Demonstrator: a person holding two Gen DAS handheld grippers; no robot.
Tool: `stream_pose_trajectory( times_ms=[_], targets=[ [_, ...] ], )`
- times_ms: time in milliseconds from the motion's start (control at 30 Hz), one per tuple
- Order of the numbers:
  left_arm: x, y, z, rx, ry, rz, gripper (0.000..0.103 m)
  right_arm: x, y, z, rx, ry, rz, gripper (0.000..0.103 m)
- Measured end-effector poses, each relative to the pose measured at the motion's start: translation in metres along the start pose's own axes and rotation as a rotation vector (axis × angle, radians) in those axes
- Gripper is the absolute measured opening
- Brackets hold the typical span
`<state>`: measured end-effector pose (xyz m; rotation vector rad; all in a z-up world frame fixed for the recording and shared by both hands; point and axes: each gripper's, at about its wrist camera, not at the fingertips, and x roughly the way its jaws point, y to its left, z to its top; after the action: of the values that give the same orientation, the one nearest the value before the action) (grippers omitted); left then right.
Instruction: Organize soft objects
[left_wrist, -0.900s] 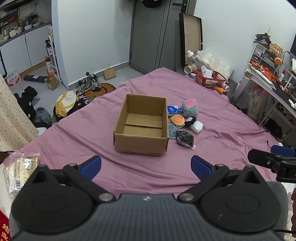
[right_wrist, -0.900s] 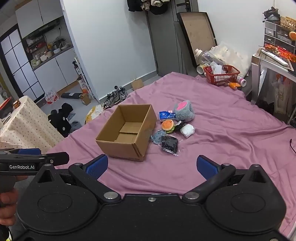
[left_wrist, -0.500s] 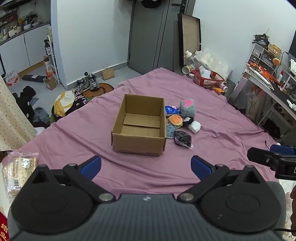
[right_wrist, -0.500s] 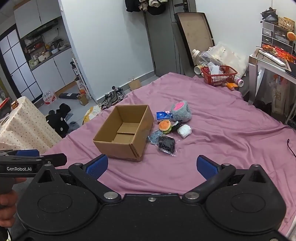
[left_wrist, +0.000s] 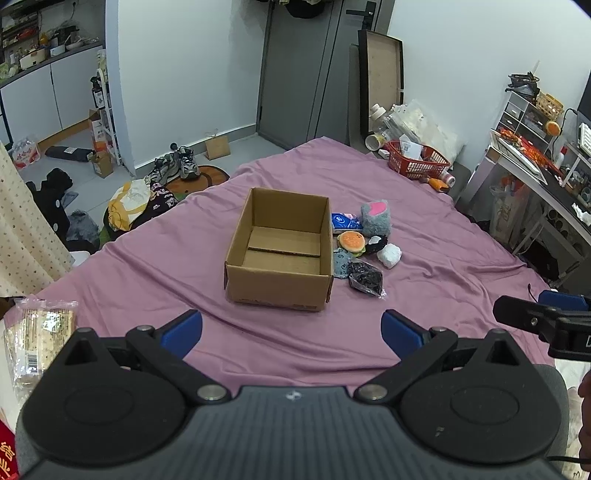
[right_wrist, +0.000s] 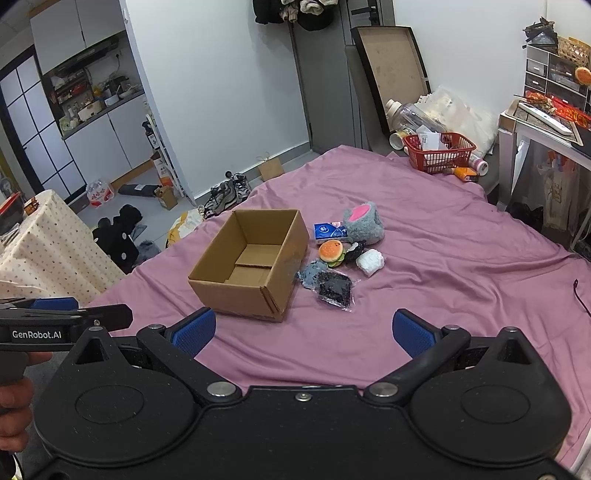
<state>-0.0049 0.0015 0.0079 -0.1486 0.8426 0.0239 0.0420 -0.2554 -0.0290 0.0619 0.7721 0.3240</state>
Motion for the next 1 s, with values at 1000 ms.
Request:
stream_pose_trajectory(
  times_ms=[1000],
  targets=[
    [-0.0027,0.0006,-0.0028,-0.005,-0.009,0.001,0.102,-0.0044,0.0002,-0.0023,-0.001,-0.006,0.002,0.103]
  ],
)
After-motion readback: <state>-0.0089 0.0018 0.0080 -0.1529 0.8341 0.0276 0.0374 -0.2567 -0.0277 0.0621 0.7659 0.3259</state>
